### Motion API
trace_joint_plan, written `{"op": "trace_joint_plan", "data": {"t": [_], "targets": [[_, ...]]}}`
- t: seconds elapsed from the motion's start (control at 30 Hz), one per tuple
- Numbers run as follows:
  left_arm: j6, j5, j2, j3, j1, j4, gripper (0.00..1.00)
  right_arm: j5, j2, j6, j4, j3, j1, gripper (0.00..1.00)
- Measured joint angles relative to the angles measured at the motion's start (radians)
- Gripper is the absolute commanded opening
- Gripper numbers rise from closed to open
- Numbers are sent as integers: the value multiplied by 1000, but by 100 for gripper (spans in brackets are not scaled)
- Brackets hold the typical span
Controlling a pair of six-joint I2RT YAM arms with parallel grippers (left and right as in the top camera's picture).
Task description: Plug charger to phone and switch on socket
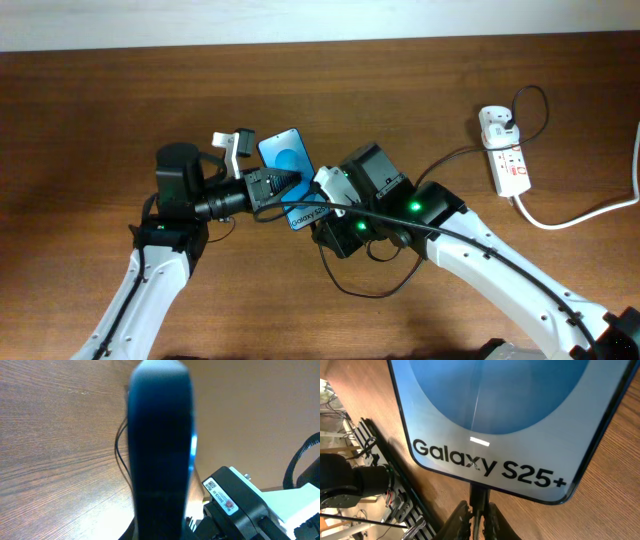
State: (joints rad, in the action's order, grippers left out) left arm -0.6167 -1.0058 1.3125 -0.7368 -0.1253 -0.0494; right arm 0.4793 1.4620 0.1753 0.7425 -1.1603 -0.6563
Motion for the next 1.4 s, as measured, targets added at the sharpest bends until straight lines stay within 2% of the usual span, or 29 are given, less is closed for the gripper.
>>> {"op": "trace_joint_plan", "data": {"t": [0.03,0.33,0.6,0.7,0.97,1.1,1.23,1.27,1.3,1.33,1.4], "targets": [[0,-2,0,0,0,-1,0,-1,0,1,0,0,0,4],[-5,-12,0,0,0,-34,0,-5,0,1,-6,-7,0,4],[-19,-37,-5,-24,-4,-40,0,-16,2,4,75,-80,1,4],[-28,-38,-13,-34,-21,-10,0,-6,3,5,153,-117,9,4],[-30,-34,-16,-47,-28,113,0,35,4,11,203,-119,15,4],[-23,-25,-17,-46,-78,136,0,45,4,20,285,-128,24,4],[-25,-18,-18,-46,-67,132,0,44,4,27,267,-128,25,8],[-25,-21,-19,-46,-48,126,0,45,4,29,171,-129,28,10],[0,-73,-18,18,-42,185,0,12,9,30,-46,-243,75,13],[0,-112,0,65,-41,176,0,-5,-29,32,-39,-304,108,16],[-15,-140,0,64,2,76,0,-8,-43,26,6,-307,106,19]]}}
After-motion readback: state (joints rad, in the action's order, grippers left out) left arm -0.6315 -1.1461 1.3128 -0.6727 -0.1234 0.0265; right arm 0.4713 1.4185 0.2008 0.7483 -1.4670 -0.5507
